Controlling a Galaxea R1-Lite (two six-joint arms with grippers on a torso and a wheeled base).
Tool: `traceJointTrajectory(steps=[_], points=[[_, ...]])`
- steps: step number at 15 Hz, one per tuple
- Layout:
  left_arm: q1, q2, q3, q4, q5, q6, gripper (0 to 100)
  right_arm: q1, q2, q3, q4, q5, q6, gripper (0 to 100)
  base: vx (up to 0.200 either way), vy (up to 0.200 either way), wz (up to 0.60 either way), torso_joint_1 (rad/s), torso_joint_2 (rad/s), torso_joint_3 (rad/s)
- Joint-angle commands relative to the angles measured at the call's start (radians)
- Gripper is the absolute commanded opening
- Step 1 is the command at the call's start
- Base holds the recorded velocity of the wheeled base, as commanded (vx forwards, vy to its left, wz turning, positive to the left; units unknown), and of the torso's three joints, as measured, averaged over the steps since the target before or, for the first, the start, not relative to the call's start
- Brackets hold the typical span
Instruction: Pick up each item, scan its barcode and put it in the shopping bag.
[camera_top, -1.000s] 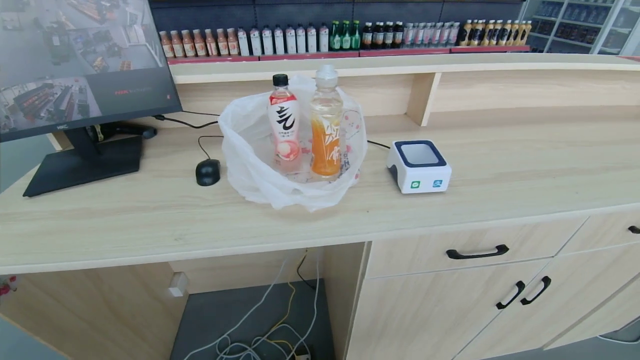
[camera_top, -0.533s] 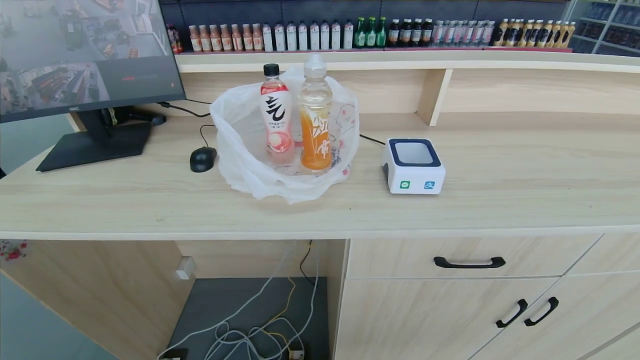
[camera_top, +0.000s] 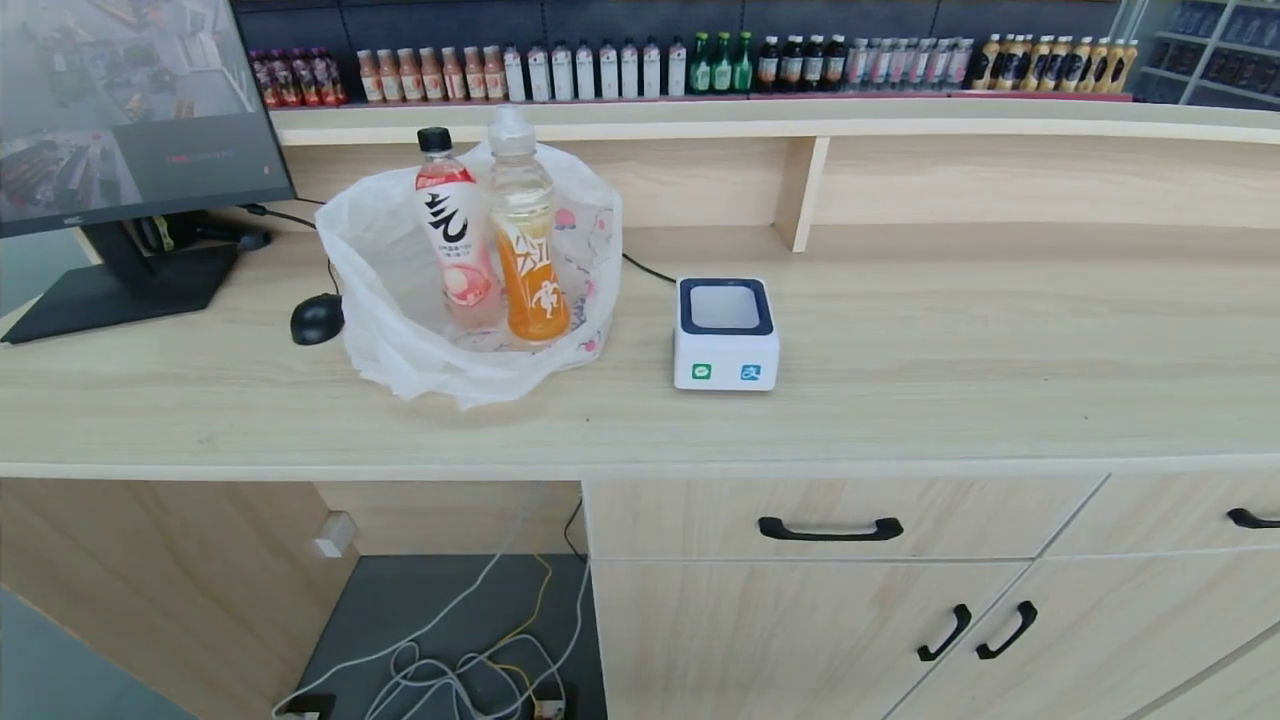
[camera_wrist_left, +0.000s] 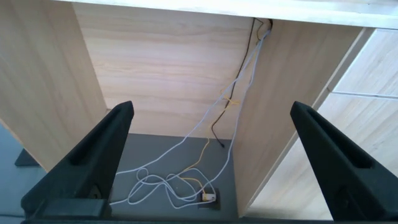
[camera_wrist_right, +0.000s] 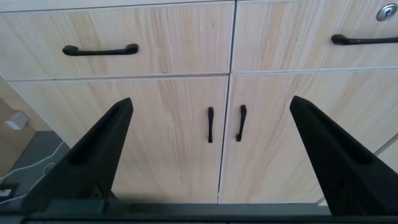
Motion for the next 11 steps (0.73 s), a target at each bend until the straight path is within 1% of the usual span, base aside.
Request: traceJointTrajectory(steps=[1, 11], points=[[0.0, 0.0, 0.0, 0.0, 0.0, -0.001, 100, 0.001, 0.003, 0.0, 0.0, 0.0, 0.0, 100, 0.0, 0.0, 0.0, 0.0, 0.0, 0.0], [0.0, 0.0, 0.0, 0.0, 0.0, 0.005, 100, 0.001, 0.003, 0.0, 0.0, 0.0, -0.003, 100, 0.0, 0.0, 0.0, 0.0, 0.0, 0.0]])
